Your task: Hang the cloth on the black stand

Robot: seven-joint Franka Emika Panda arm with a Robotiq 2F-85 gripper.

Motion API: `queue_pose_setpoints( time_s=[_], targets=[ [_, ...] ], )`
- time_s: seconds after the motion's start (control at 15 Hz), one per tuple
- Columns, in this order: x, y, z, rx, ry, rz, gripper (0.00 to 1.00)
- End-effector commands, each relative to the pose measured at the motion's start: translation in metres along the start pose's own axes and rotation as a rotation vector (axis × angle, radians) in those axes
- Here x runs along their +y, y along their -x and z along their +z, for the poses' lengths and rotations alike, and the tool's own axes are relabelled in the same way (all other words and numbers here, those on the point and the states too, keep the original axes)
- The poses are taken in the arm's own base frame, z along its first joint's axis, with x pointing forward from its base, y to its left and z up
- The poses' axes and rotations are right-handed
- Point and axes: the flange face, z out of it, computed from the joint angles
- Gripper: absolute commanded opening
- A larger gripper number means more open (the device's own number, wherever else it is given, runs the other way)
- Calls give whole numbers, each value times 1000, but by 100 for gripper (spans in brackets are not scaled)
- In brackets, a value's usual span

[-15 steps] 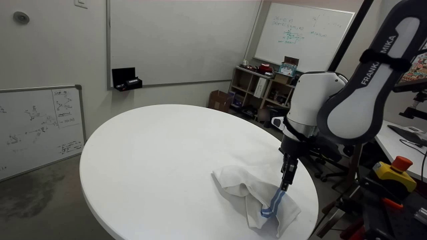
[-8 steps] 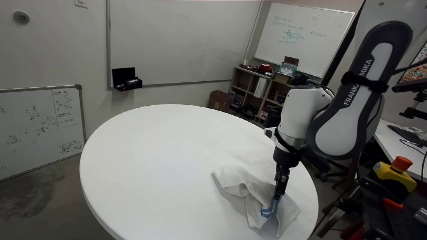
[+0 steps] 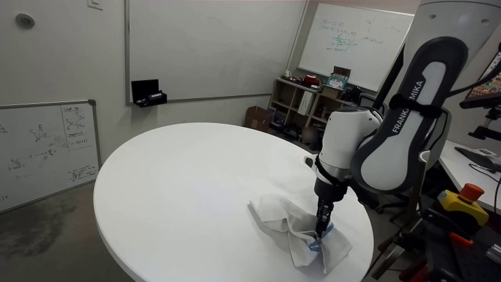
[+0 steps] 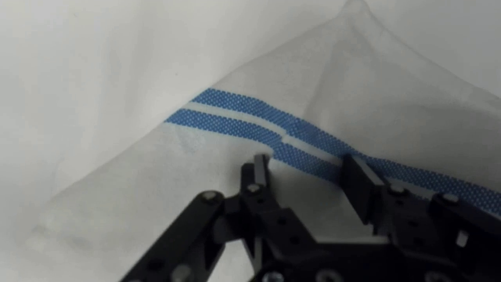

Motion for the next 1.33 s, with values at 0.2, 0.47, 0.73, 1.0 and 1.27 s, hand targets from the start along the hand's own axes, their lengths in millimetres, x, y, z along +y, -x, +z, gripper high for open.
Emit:
queue_pose_setpoints(
  time_s=[0.2,0.47,0.73,1.0,1.27],
  targets=[
    [-3,-7,5,0,12,32,1],
    [-4,-6,4,-1,9,75,2],
    [19,-3,-31,-15,-8,160,2],
    [44,3,-83,-48,-49,244,2],
    [59,7,-139,-43,-88,306,2]
  ],
)
